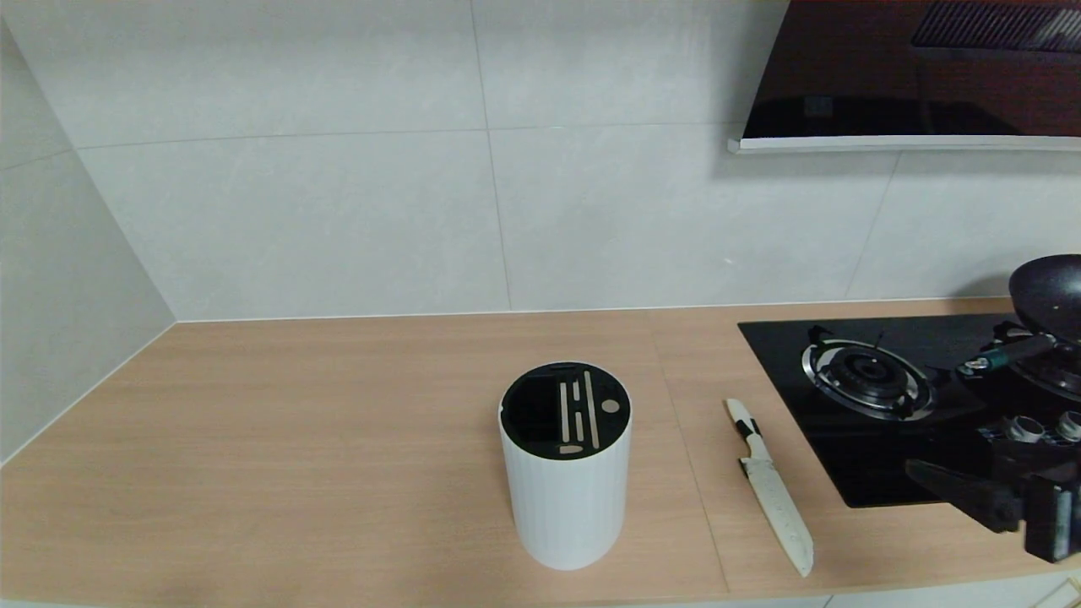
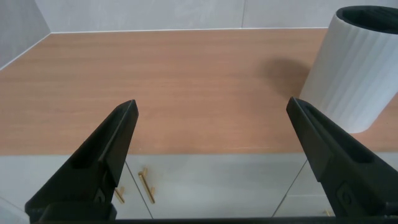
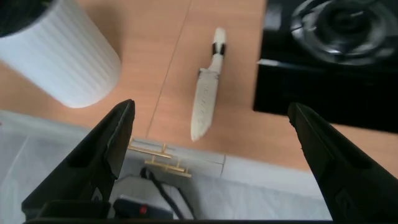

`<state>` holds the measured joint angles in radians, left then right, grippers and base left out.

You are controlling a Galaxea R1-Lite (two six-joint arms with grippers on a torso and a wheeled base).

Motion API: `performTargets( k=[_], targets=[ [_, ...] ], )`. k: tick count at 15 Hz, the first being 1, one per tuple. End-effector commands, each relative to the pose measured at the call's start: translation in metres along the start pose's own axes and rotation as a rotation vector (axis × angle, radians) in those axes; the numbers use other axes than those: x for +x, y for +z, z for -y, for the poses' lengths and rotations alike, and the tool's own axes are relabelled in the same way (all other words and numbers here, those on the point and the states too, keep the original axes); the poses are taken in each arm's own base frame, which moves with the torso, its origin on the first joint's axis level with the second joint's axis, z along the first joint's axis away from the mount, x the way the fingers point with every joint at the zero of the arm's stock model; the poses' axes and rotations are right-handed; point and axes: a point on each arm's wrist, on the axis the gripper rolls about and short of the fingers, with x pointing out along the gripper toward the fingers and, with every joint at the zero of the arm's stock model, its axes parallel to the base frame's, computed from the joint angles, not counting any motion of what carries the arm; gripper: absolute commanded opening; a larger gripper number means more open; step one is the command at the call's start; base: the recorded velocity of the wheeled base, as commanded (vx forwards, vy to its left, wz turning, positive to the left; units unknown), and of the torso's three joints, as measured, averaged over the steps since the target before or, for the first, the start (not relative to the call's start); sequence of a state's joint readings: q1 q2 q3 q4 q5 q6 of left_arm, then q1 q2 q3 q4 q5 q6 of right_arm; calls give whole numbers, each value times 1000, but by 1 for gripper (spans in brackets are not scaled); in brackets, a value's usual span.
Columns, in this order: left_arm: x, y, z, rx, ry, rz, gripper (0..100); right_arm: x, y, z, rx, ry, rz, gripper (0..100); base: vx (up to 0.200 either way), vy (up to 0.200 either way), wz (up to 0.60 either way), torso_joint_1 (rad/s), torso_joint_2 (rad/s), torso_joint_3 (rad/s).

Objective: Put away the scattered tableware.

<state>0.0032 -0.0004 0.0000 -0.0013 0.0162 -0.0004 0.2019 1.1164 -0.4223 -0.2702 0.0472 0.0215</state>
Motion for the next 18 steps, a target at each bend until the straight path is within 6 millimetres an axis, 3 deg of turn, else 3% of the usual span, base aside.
performTargets(
  k=[1, 2, 4, 9, 15, 18],
  targets=[
    [0, 0, 0, -1, 2, 0, 100, 77, -11, 0, -7, -13, -161, 100, 0, 0, 0, 0, 0, 0],
    [0, 0, 0, -1, 2, 0, 100, 96, -18, 0, -7, -14, -197, 100, 0, 0, 0, 0, 0, 0],
    [0, 0, 0, -1, 1, 0, 100, 112, -24, 1, -7, -14, -204, 100, 0, 0, 0, 0, 0, 0],
    [0, 0, 0, -1, 2, 0, 100, 165, -59, 2, -12, -52, -253, 100, 0, 0, 0, 0, 0, 0],
    [0, 0, 0, -1, 2, 0, 100, 220, -103, -14, -43, -100, -160, 100, 0, 0, 0, 0, 0, 0],
    [0, 0, 0, -1, 2, 0, 100, 236, -113, -16, -34, -105, -107, 100, 0, 0, 0, 0, 0, 0]
  ],
)
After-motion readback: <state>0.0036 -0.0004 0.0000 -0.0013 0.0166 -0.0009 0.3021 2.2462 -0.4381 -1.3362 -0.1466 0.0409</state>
